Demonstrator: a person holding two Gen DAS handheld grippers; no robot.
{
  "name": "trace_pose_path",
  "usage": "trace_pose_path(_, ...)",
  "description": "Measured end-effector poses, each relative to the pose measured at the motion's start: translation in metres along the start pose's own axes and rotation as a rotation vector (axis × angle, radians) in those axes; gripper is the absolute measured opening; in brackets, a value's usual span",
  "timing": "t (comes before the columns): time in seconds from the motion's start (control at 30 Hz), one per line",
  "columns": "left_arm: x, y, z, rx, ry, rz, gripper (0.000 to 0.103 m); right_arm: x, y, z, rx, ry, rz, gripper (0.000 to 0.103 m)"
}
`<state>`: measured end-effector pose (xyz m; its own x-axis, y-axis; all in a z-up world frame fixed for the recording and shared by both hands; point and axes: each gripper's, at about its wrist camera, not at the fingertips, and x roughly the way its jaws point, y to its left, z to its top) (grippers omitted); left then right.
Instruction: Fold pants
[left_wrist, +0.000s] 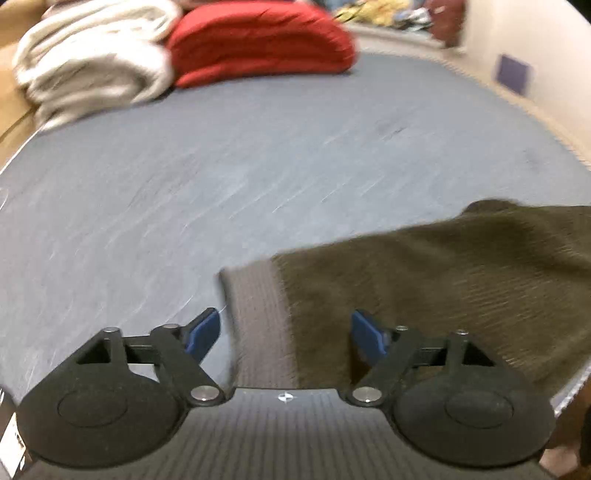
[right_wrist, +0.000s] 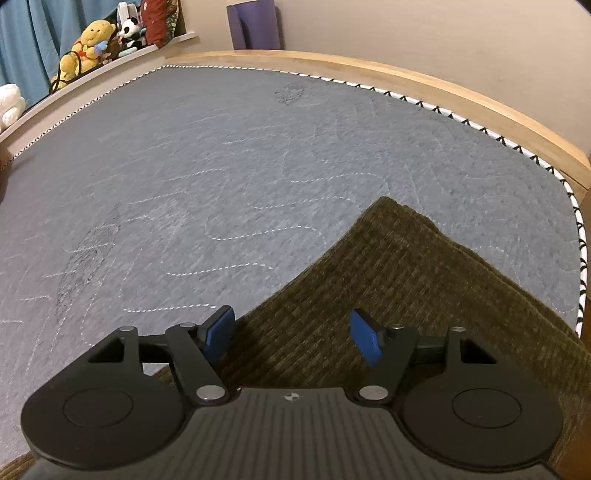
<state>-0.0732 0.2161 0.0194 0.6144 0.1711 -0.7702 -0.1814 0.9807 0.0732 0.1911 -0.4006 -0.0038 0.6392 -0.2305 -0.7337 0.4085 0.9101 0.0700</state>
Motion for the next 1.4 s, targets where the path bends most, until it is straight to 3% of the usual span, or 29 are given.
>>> trace_pose_path(0.07,0.006,-0.001,-0.007,0.01,0.043,-0.006,0.088,-0.003,0.002,-0.002,0.0,0.004,0.002,0.071)
trace_pose_path(0.17,0.014,0.002,-0.018,-0.011,0.102,-0.089,0.088,-0.006,0.006,-0.006,0.008,0.018,0.01,0.072)
trace_pose_path(0.23,0.018,0.002,-0.025,-0.027,0.12,-0.123,0.083,-0.008,0.009,-0.008,0.011,0.031,0.018,0.072)
trace_pose_path(0.33,0.0,0.01,-0.023,-0.015,0.057,-0.083,0.045,-0.012,0.015,-0.012,0.005,0.042,0.028,0.073)
trace_pose_path(0.37,-0.015,0.012,-0.021,-0.027,0.009,-0.083,0.039,-0.013,0.017,-0.012,0.004,0.044,0.032,0.073)
trace_pose_path(0.43,-0.038,0.009,-0.022,-0.003,-0.039,-0.082,0.039,-0.016,0.019,-0.013,0.004,0.047,0.045,0.074)
trace_pose_path(0.47,-0.039,0.006,-0.026,0.023,-0.024,-0.064,0.04,-0.018,0.02,-0.013,0.002,0.047,0.05,0.074)
trace_pose_path(0.53,-0.019,0.006,-0.038,0.043,0.092,-0.041,0.044,-0.019,0.021,-0.014,-0.011,0.045,0.053,0.074)
trace_pose_path(0.57,-0.01,0.006,-0.043,0.051,0.129,-0.033,0.053,-0.019,0.022,-0.015,-0.019,0.046,0.049,0.074)
trace_pose_path(0.67,-0.024,0.001,-0.037,0.071,0.066,0.024,0.06,-0.016,0.02,-0.016,-0.022,0.064,0.036,0.075)
trace_pose_path(0.77,-0.05,-0.012,-0.029,0.108,-0.065,0.087,0.062,-0.017,0.015,-0.016,0.001,0.072,0.037,0.075)
trace_pose_path(0.83,-0.056,-0.02,-0.023,0.144,-0.136,0.049,0.063,-0.019,0.012,-0.016,0.001,0.066,0.038,0.075)
trace_pose_path(0.93,-0.056,-0.042,-0.023,0.192,-0.154,-0.077,0.063,-0.02,0.008,-0.017,-0.011,0.063,0.032,0.075)
trace_pose_path(1.0,-0.041,-0.06,-0.031,0.284,-0.056,-0.16,0.063,-0.02,0.002,-0.018,-0.004,0.066,0.032,0.075)
trace_pose_path(1.03,-0.021,-0.069,-0.04,0.355,0.082,-0.164,0.062,-0.02,-0.001,-0.017,0.001,0.066,0.033,0.075)
trace_pose_path(1.07,-0.007,-0.076,-0.054,0.432,0.157,-0.153,0.063,-0.02,-0.004,-0.017,0.006,0.065,0.033,0.075)
trace_pose_path(1.1,-0.01,-0.081,-0.056,0.482,0.137,-0.144,0.063,-0.021,-0.008,-0.017,0.011,0.064,0.031,0.075)
trace_pose_path(1.2,-0.013,-0.079,-0.043,0.439,0.144,-0.147,0.059,-0.021,-0.019,-0.015,0.029,0.067,0.034,0.075)
trace_pose_path(1.3,-0.019,-0.093,-0.042,0.465,0.057,-0.099,0.06,-0.02,-0.027,-0.015,0.03,0.068,0.035,0.075)
trace_pose_path(1.4,-0.024,-0.108,-0.032,0.439,-0.032,-0.11,0.062,-0.018,-0.031,-0.015,0.023,0.068,0.037,0.075)
